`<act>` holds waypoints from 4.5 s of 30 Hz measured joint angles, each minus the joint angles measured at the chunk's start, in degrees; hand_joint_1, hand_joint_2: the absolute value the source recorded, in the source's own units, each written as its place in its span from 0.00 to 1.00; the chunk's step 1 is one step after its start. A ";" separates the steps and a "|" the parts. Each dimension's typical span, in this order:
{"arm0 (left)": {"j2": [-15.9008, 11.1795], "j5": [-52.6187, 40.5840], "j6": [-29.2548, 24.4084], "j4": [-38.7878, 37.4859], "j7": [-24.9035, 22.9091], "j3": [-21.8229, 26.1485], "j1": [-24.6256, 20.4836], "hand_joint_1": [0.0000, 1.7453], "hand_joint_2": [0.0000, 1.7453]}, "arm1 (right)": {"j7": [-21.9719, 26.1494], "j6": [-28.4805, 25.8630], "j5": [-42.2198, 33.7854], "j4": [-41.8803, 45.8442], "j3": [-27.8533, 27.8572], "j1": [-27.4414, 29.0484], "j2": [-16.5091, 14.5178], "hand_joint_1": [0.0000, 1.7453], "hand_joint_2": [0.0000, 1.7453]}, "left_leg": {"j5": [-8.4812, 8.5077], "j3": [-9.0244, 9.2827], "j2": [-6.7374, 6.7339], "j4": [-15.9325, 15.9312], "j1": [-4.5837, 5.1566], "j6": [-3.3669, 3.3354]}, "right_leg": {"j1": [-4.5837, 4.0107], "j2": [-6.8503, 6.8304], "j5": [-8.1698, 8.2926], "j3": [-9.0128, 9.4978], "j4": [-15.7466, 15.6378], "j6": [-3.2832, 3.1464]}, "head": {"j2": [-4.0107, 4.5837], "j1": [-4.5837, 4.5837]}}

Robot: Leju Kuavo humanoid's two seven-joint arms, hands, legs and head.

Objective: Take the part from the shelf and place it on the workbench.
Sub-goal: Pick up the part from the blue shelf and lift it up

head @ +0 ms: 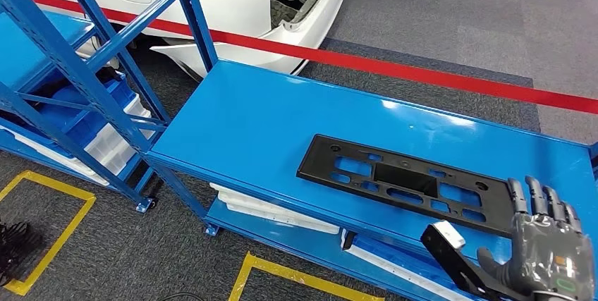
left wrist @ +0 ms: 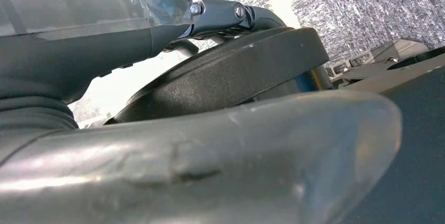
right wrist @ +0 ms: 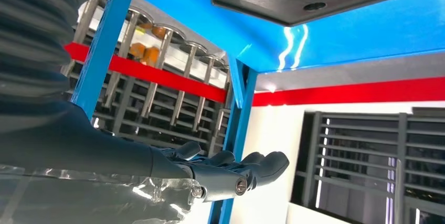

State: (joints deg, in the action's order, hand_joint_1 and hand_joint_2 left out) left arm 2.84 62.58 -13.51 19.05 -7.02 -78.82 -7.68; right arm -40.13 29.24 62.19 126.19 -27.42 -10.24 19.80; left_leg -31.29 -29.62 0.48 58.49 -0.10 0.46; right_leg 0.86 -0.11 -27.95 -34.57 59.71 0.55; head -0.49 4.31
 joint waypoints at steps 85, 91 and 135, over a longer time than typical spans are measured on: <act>-0.02 -0.61 -0.50 0.82 2.80 0.00 -0.03 0.00 0.00 | 6.24 -33.35 -15.30 -57.41 -22.20 -23.36 3.35 0.00 1.00 | -0.01 0.38 0.04 -0.01 0.00 -0.03 | 0.04 -0.04 -0.03 0.40 -0.07 0.08 | -0.01 0.00; -0.02 -0.61 -0.67 0.82 2.80 0.00 -0.04 0.00 0.00 | 6.81 -34.58 -16.30 -59.42 -22.18 -23.38 3.02 0.00 1.00 | -0.03 0.67 0.04 -0.03 0.00 -0.04 | 0.02 -0.03 -0.04 0.72 -0.13 0.09 | -0.01 0.00; -0.02 -2.69 0.33 0.45 4.98 0.00 -0.01 0.00 0.00 | 10.64 -49.49 -6.98 -61.04 -17.32 -18.45 3.68 1.00 1.00 | -0.13 1.01 0.03 -0.03 -0.01 -0.22 | 0.05 -0.02 -0.05 1.18 -0.34 0.24 | -0.02 0.00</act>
State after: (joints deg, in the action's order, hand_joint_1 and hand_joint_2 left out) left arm 2.83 59.89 -13.18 19.50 -2.04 -78.82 -7.69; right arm -29.48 -20.25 55.21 65.15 -44.74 -28.69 23.48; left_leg -31.42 -28.61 0.51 58.46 -0.11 0.24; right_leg 0.91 -0.13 -28.00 -33.40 59.37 0.79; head -0.50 4.31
